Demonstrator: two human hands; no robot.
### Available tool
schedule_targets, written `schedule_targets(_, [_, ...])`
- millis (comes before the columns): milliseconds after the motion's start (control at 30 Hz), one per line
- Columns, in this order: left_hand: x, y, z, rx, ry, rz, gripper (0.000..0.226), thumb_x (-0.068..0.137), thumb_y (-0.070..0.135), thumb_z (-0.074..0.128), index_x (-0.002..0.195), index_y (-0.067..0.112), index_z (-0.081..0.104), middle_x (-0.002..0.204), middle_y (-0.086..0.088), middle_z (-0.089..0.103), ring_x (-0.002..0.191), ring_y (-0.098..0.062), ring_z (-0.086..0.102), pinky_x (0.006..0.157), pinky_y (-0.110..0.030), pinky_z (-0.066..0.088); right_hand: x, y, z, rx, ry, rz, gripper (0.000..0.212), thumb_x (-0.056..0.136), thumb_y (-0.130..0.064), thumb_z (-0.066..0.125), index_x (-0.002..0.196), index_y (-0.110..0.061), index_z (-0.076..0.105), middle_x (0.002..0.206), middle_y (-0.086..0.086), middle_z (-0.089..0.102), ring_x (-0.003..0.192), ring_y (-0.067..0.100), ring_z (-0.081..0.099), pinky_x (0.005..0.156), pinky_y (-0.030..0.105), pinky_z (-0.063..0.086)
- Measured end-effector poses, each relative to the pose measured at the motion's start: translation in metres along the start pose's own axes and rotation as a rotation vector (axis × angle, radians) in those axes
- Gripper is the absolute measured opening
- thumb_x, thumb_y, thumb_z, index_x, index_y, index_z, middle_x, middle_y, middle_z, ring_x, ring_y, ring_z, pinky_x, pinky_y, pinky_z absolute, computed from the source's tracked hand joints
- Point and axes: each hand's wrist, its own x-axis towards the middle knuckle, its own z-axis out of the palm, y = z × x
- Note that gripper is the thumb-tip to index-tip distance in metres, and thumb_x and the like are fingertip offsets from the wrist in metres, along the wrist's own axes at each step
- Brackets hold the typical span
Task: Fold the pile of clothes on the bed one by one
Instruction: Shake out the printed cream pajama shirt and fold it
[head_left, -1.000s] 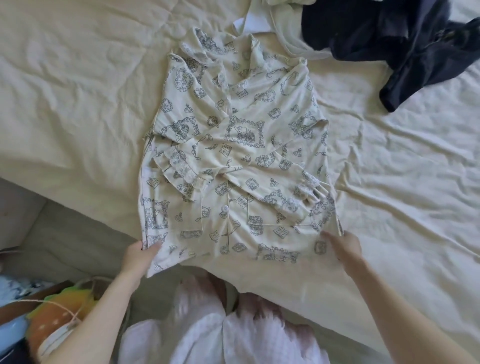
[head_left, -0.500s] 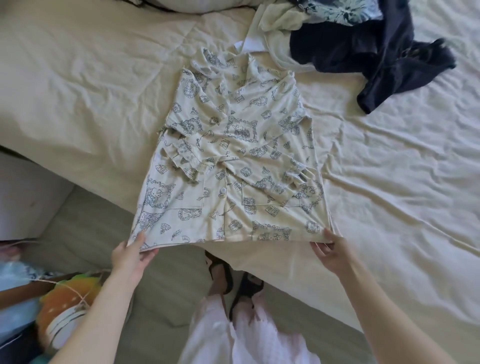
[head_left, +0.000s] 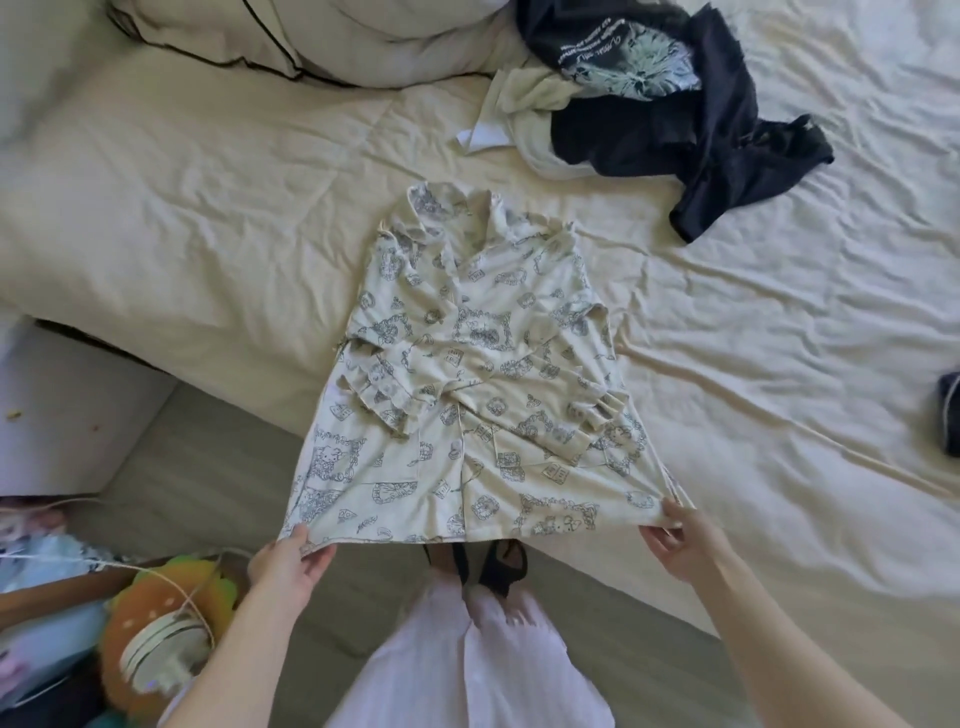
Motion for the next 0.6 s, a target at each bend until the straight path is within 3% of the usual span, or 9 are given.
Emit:
schedule_targets(33, [-0.005,0.007,0.006,-0.036,-0.002,0.021,0.008,0.095,0.000,0.050,0.088,0.003,0.050,0.121,-0.022,0.055,0.085,-0.026,0.059,0.074,-0.036,0.055,-0.003,-0.006,0.006,0.031,-0.015,-0.017,0.009,0.096,-0.005,0.051,0.104,-0.008,0.054,0.095,0.009,0.057,0.094,0.022,0.058,0.092,0.038,0.047])
schedule_targets(167, [-0.026,0.047,0.036,-0.123,-0.055,0.142,0.007,0.094,0.001,0.053,0.087,0.002,0.051,0.107,-0.019,0.058,0.076,-0.023,0.060,0.066,-0.039,0.058,-0.012,-0.033,0.031,0.125,-0.079,-0.107,0.011,0.098,-0.007,0.046,0.088,-0.010,0.050,0.109,0.008,0.052,0.102,0.021,0.054,0.085,0.032,0.051])
schedule_targets(267, [-0.038,0.075,0.060,-0.166,-0.098,0.215,0.013,0.094,0.003,0.053,0.082,0.007,0.050,0.091,-0.015,0.059,0.073,-0.022,0.060,0.078,-0.039,0.055,-0.015,-0.053,0.047,0.177,-0.093,-0.170,0.005,0.096,-0.005,0.049,0.091,-0.006,0.050,0.108,0.012,0.055,0.100,0.026,0.058,0.094,0.043,0.048])
schedule_targets(333, [-0.041,0.094,0.075,-0.181,-0.122,0.244,0.012,0.094,0.005,0.053,0.081,0.007,0.051,0.084,-0.013,0.057,0.071,-0.022,0.060,0.064,-0.036,0.059,-0.017,-0.066,0.059,0.201,-0.109,-0.211,0.004,0.096,-0.006,0.049,0.092,-0.005,0.049,0.097,0.010,0.057,0.088,0.025,0.060,0.095,0.044,0.048])
schedule_targets(400, [-0.038,0.110,0.090,-0.179,-0.134,0.261,0.006,0.093,0.007,0.055,0.088,0.004,0.053,0.087,-0.013,0.058,0.071,-0.023,0.060,0.054,-0.037,0.058,-0.018,-0.079,0.073,0.214,-0.141,-0.244,0.003,0.096,-0.008,0.049,0.094,-0.006,0.049,0.093,0.008,0.057,0.090,0.025,0.059,0.094,0.043,0.048])
schedule_targets(500, [-0.027,0.135,0.115,-0.175,-0.165,0.287,0.011,0.093,0.010,0.056,0.103,0.005,0.055,0.096,-0.012,0.058,0.075,-0.023,0.061,0.061,-0.037,0.056,-0.014,-0.100,0.098,0.194,-0.194,-0.288,0.005,0.098,-0.009,0.046,0.099,-0.006,0.049,0.103,0.008,0.055,0.106,0.027,0.055,0.094,0.042,0.048])
schedule_targets(600, [-0.014,0.162,0.144,-0.211,-0.192,0.280,0.024,0.095,0.013,0.055,0.117,0.007,0.052,0.096,-0.010,0.057,0.082,-0.024,0.061,0.067,-0.038,0.055,-0.006,-0.124,0.129,0.161,-0.225,-0.333,0.011,0.098,-0.012,0.045,0.108,-0.007,0.047,0.116,0.010,0.051,0.108,0.026,0.052,0.088,0.039,0.049])
